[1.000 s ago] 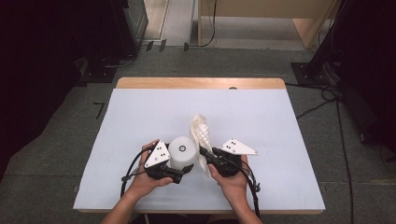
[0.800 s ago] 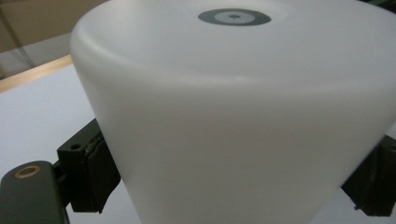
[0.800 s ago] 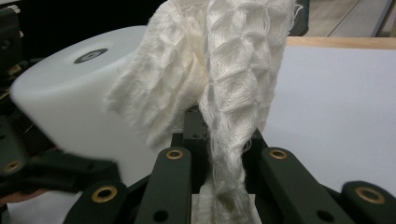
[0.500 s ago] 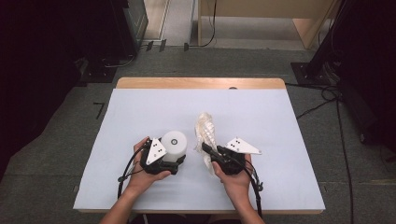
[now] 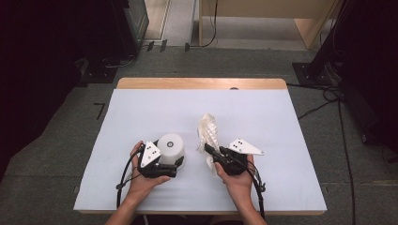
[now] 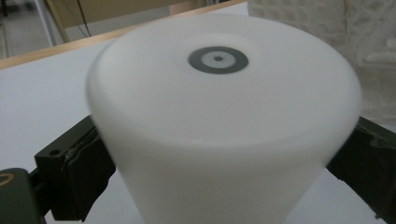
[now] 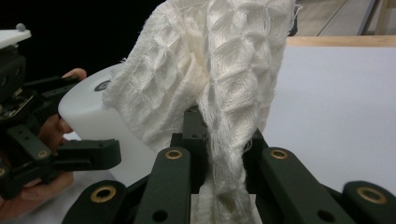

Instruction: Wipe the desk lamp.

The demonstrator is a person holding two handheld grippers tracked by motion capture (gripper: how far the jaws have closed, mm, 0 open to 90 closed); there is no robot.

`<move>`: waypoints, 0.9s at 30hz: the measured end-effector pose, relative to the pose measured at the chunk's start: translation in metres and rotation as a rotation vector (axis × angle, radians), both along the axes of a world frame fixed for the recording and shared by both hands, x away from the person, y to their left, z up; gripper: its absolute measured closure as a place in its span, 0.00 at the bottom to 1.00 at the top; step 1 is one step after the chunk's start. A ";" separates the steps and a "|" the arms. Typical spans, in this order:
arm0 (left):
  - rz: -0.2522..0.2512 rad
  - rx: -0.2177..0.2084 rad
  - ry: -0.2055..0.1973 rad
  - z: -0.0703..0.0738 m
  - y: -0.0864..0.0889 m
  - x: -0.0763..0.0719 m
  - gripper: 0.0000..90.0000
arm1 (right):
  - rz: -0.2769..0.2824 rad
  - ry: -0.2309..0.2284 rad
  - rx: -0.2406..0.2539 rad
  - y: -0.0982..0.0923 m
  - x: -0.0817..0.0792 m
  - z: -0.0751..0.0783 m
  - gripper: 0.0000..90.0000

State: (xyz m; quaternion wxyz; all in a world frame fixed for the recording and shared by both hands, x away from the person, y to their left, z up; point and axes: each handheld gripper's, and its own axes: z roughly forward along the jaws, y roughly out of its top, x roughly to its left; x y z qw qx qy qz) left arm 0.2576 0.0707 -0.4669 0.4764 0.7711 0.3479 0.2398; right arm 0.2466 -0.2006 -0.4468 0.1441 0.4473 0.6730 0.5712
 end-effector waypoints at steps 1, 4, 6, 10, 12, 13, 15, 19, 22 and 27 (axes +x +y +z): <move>0.029 0.020 0.005 -0.001 -0.004 0.000 0.02 | 0.000 0.000 0.000 0.000 0.000 0.000 0.88; 0.094 0.049 0.026 -0.003 -0.012 0.001 0.04 | 0.002 0.000 -0.009 0.001 0.000 -0.001 0.88; 0.095 0.042 0.031 -0.005 -0.011 0.002 0.08 | 0.006 0.001 -0.015 0.003 -0.001 -0.001 0.88; 0.046 0.003 0.054 -0.003 -0.004 0.005 0.10 | 0.011 0.002 -0.020 0.005 0.000 -0.003 0.88; 0.014 -0.030 0.071 -0.001 -0.001 0.007 0.10 | 0.016 0.003 -0.024 0.006 -0.001 -0.004 0.88; -0.007 -0.053 0.070 0.000 0.001 0.007 0.10 | 0.019 0.007 -0.024 0.007 -0.001 -0.004 0.88; -0.061 -0.097 0.054 0.007 0.004 0.006 0.10 | 0.026 0.011 -0.027 0.010 -0.001 -0.005 0.88; -0.176 -0.212 0.021 0.024 0.009 0.000 0.10 | 0.053 0.024 -0.040 0.019 -0.002 -0.010 0.88; -0.224 -0.235 0.002 0.032 0.009 -0.004 0.10 | 0.081 0.029 -0.057 0.026 -0.003 -0.014 0.88; -0.239 -0.210 0.020 0.027 0.005 -0.003 0.10 | 0.088 0.040 -0.035 0.028 -0.004 -0.013 0.88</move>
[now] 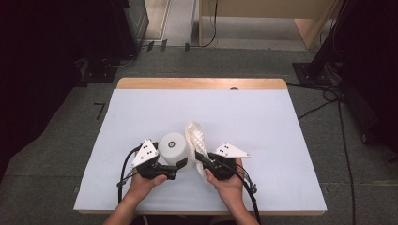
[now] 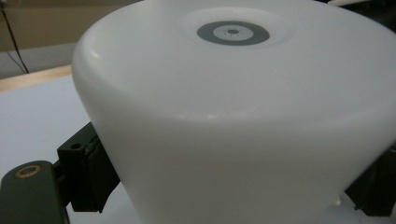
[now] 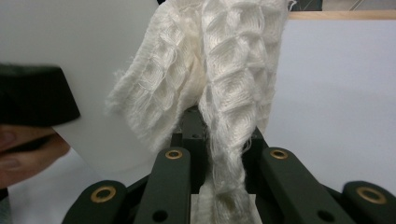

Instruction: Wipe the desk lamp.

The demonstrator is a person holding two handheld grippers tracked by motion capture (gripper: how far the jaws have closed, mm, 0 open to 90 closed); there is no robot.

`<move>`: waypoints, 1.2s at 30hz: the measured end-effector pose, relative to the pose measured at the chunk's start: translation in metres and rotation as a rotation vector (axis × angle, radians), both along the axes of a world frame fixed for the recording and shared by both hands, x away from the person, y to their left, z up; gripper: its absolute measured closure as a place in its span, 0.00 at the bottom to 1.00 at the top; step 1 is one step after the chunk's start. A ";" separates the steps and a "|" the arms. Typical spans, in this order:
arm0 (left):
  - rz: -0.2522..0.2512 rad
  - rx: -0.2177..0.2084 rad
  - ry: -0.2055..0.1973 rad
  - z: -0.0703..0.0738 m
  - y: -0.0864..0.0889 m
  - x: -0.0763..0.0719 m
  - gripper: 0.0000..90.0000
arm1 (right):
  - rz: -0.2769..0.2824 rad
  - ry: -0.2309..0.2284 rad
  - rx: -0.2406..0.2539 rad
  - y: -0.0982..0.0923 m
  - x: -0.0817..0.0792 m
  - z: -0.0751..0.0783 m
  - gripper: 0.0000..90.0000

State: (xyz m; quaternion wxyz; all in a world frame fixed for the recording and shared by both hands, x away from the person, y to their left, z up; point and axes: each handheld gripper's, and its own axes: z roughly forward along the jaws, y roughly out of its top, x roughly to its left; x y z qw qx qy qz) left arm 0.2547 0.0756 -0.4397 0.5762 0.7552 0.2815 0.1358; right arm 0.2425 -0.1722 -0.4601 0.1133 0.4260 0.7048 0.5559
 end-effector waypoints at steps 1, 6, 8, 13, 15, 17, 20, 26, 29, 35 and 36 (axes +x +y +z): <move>-0.003 0.001 0.006 -0.001 0.000 0.001 0.10 | -0.003 0.000 -0.003 -0.001 0.000 0.001 0.88; -0.012 0.082 0.002 -0.009 -0.011 0.000 0.10 | 0.006 -0.028 0.032 -0.004 -0.003 0.012 0.88; -0.022 0.087 0.016 -0.012 -0.014 0.000 0.10 | 0.003 -0.049 0.042 -0.006 -0.004 0.018 0.89; -0.030 0.115 0.012 -0.014 -0.020 -0.002 0.10 | -0.004 -0.068 0.054 -0.011 -0.006 0.024 0.89; -0.029 0.106 0.002 -0.011 -0.018 -0.002 0.10 | -0.003 -0.052 0.052 -0.011 -0.004 0.020 0.89; -0.021 0.092 -0.006 -0.007 -0.014 -0.001 0.10 | -0.005 -0.024 0.038 -0.009 -0.001 0.013 0.89; -0.008 0.075 -0.007 -0.002 -0.009 0.000 0.10 | -0.001 0.000 0.023 -0.006 0.001 0.006 0.89; -0.008 0.050 0.003 -0.001 -0.003 0.003 0.10 | 0.009 0.000 0.011 -0.001 0.000 0.005 0.88; -0.024 0.112 0.010 -0.009 -0.013 0.002 0.10 | -0.003 -0.015 0.019 -0.003 -0.001 0.011 0.89; -0.036 0.152 0.015 -0.016 -0.020 0.002 0.10 | -0.015 -0.044 0.045 -0.009 -0.004 0.022 0.89; -0.036 0.143 0.012 -0.014 -0.019 0.002 0.10 | -0.014 -0.046 0.044 -0.009 -0.004 0.022 0.89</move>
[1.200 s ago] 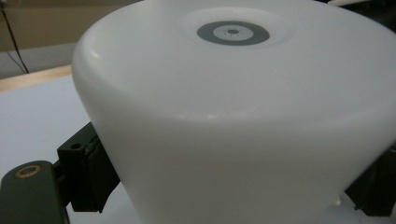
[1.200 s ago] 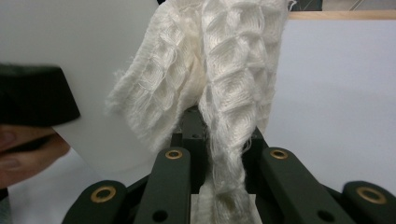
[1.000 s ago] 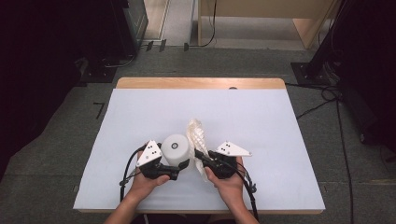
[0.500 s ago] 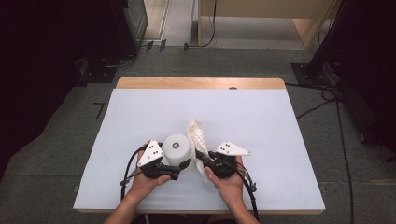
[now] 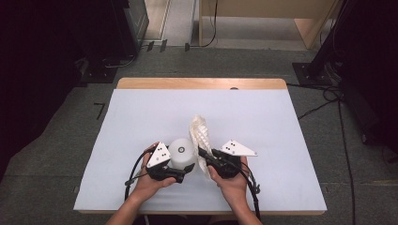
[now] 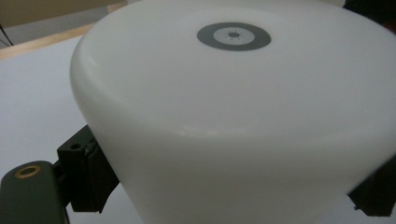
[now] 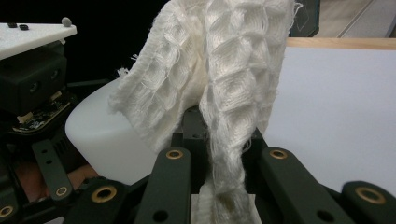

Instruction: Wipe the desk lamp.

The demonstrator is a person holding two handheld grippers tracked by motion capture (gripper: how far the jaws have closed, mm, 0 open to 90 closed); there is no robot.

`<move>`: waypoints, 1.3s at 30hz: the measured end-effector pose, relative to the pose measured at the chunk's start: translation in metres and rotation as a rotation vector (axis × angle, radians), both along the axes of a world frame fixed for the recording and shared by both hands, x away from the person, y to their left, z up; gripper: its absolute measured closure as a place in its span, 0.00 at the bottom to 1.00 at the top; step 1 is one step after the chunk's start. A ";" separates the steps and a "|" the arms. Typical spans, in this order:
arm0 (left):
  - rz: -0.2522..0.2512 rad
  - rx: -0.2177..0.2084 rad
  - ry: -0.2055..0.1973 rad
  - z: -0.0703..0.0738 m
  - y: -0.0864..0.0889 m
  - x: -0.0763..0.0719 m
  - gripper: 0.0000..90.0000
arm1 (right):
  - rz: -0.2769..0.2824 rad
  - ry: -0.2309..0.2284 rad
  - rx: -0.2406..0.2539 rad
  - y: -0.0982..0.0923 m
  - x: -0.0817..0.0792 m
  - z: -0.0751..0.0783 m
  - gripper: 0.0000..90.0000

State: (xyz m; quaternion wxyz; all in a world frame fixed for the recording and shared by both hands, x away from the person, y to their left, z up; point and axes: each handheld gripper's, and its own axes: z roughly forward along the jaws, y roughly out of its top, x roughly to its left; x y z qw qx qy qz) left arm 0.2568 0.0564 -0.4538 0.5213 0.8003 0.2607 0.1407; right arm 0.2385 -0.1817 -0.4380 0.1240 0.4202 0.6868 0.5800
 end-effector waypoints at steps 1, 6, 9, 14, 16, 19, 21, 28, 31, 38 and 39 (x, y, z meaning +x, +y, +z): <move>-0.001 -0.009 -0.001 0.001 0.001 0.000 0.10 | 0.003 0.003 -0.004 0.000 0.001 -0.002 0.89; 0.008 -0.052 -0.023 0.013 0.012 0.001 0.10 | 0.015 0.054 -0.042 0.006 0.006 -0.018 0.89; 0.010 -0.070 -0.022 0.015 0.016 0.002 0.10 | 0.025 0.065 -0.053 0.011 0.006 -0.023 0.89; 0.011 -0.023 -0.025 0.008 0.010 0.002 0.10 | 0.022 0.042 -0.050 0.009 0.003 -0.015 0.89; 0.011 0.015 -0.020 0.002 0.004 0.001 0.10 | 0.013 0.032 -0.042 0.008 0.002 -0.010 0.89; -0.003 0.033 -0.011 -0.002 -0.002 0.000 0.10 | 0.002 0.007 -0.023 0.002 0.000 -0.002 0.89; -0.008 0.032 -0.019 0.000 -0.004 -0.001 0.10 | -0.003 0.000 -0.015 -0.001 0.000 0.001 0.89; 0.003 -0.051 -0.049 0.018 0.009 -0.003 0.10 | 0.010 0.057 -0.047 0.004 0.006 -0.020 0.89; 0.011 -0.070 -0.048 0.021 0.016 -0.001 0.10 | 0.025 0.064 -0.054 0.010 0.006 -0.023 0.89; 0.007 -0.013 -0.027 0.011 0.009 0.001 0.10 | 0.025 0.040 -0.039 0.009 0.003 -0.014 0.89; -0.005 0.007 -0.010 0.006 0.004 0.001 0.10 | 0.012 0.029 -0.027 0.006 0.001 -0.008 0.89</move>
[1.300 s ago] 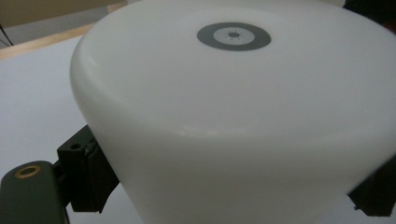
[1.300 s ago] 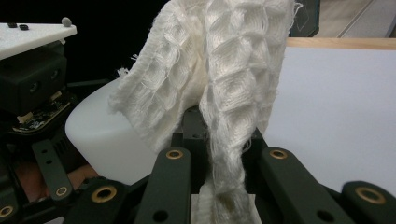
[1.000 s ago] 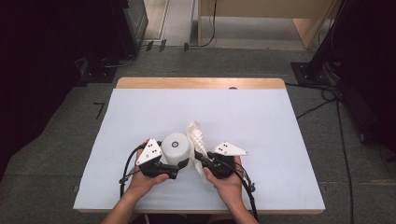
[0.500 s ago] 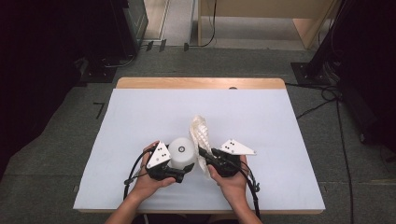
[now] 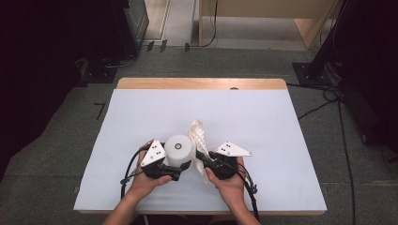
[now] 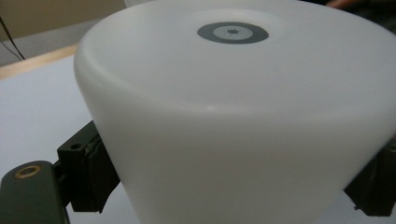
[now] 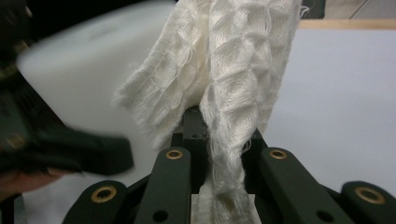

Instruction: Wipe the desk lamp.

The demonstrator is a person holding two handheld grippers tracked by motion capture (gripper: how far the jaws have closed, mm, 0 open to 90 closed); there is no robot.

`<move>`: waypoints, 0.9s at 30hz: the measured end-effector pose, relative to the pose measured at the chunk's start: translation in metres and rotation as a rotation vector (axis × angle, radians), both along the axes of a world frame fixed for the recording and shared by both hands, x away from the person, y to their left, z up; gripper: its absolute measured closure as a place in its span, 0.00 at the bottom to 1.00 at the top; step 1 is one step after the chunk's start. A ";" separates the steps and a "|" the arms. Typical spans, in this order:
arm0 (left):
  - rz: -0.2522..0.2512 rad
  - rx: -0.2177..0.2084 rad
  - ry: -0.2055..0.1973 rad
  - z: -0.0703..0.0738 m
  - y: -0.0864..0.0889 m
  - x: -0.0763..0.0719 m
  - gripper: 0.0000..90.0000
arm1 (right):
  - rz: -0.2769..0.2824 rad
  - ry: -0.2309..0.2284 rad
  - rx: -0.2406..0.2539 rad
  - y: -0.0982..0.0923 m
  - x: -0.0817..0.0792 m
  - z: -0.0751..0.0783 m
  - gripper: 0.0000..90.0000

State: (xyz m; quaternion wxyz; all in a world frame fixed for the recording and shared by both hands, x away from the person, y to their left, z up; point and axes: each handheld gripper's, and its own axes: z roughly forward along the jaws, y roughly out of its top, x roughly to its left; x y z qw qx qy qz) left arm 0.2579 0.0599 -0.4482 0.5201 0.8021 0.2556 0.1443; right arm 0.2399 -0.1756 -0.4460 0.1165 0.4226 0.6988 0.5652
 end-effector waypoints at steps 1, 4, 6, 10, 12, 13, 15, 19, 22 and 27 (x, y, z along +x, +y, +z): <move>-0.006 0.005 0.005 -0.002 -0.003 0.000 0.10 | -0.006 -0.008 0.005 -0.002 0.000 0.003 0.89; -0.019 0.032 0.004 -0.006 -0.010 -0.002 0.10 | -0.019 -0.029 0.023 -0.009 -0.001 0.008 0.89; -0.019 0.031 -0.007 -0.006 -0.011 -0.003 0.10 | -0.023 -0.025 0.025 -0.012 0.001 0.007 0.89; 0.003 -0.032 -0.022 0.002 -0.005 -0.004 0.10 | -0.020 0.015 0.000 -0.009 0.005 -0.006 0.89; 0.007 -0.055 -0.026 0.007 0.001 -0.003 0.10 | -0.012 0.036 -0.012 -0.004 0.006 -0.013 0.89; 0.011 -0.070 -0.027 0.009 0.004 -0.003 0.10 | -0.004 0.038 -0.017 -0.003 0.006 -0.015 0.89; 0.013 -0.089 -0.028 0.010 0.008 -0.002 0.10 | 0.008 0.042 -0.019 0.001 0.006 -0.016 0.89; 0.027 -0.058 -0.041 0.004 0.004 -0.001 0.10 | 0.015 0.032 -0.008 -0.001 0.005 -0.011 0.89; 0.091 0.014 -0.061 -0.008 -0.003 -0.001 0.10 | 0.016 0.009 0.004 -0.005 0.004 -0.004 0.89; 0.148 0.048 -0.043 -0.020 0.000 0.008 0.10 | -0.012 -0.007 0.019 -0.014 0.004 0.001 0.89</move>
